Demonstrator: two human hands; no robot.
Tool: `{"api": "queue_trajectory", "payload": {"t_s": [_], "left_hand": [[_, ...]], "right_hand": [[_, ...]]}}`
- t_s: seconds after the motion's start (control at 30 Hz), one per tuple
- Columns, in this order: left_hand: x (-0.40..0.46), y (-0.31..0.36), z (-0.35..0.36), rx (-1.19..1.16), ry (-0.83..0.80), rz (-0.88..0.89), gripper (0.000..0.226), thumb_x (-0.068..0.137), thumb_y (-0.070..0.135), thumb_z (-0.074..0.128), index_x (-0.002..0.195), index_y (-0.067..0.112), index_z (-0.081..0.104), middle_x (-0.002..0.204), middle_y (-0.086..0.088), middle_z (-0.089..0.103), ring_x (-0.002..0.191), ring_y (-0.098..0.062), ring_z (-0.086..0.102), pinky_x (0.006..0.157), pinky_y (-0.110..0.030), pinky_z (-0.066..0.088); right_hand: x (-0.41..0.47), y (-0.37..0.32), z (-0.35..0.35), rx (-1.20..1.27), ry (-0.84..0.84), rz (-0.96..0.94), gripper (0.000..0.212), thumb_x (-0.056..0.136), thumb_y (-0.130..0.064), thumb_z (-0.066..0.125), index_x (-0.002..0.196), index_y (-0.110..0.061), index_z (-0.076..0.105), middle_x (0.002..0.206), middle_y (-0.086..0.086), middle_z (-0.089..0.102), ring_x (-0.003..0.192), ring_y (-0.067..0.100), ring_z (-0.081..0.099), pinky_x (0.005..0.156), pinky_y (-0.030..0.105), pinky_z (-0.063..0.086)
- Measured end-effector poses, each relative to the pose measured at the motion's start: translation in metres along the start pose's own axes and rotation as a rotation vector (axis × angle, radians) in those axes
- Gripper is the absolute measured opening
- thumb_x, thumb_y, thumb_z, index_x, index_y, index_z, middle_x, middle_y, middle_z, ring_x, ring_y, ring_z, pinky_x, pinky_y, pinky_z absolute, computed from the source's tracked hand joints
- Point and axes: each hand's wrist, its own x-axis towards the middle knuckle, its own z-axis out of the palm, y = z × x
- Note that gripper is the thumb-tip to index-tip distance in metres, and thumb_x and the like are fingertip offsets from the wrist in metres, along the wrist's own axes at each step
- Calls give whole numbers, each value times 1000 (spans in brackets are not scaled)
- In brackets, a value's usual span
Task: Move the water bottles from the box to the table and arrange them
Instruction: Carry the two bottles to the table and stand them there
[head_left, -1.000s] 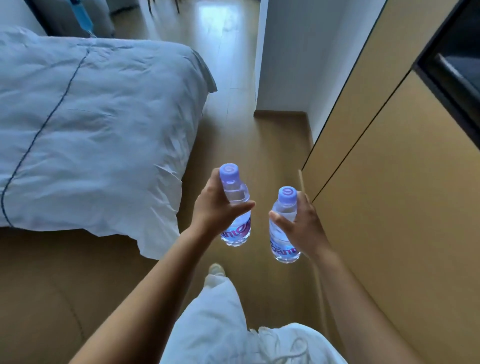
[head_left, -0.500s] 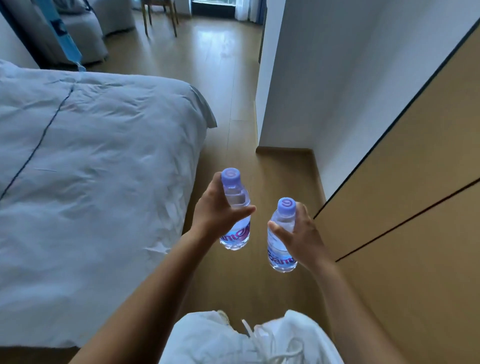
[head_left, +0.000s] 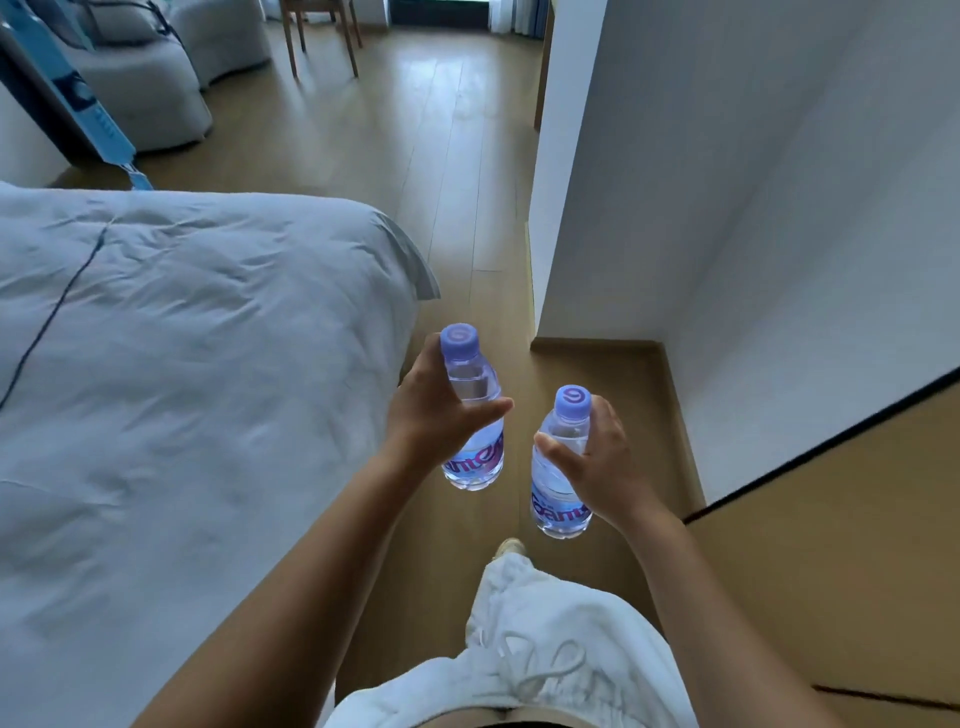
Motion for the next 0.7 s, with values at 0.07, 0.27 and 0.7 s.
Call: {"api": "queue_trajectory", "payload": {"t_s": [0.07, 0.27, 0.7], "left_hand": [[45, 6, 9, 7, 14, 16, 67, 60, 34, 87, 113, 24, 47, 97, 11, 58, 89, -11, 59, 77, -23, 41], [165, 16, 29, 31, 87, -12, 71, 62, 37, 86, 118, 19, 47, 93, 13, 55, 81, -8, 55, 75, -19, 40], [410, -23, 58, 24, 60, 1, 76, 64, 40, 84, 124, 18, 44, 100, 12, 52, 87, -10, 54, 77, -23, 44]], "right_hand": [[53, 1, -6, -11, -19, -29, 46, 82, -36, 67, 117, -13, 47, 110, 4, 53, 100, 20, 53, 86, 39, 51], [187, 4, -22, 0, -58, -94, 39, 81, -31, 69, 109, -12, 51, 100, 2, 51, 96, 21, 50, 79, 29, 43], [422, 5, -3, 3, -99, -52, 38, 83, -36, 66, 110, -15, 49, 100, 2, 53, 93, 18, 54, 83, 32, 47]]}}
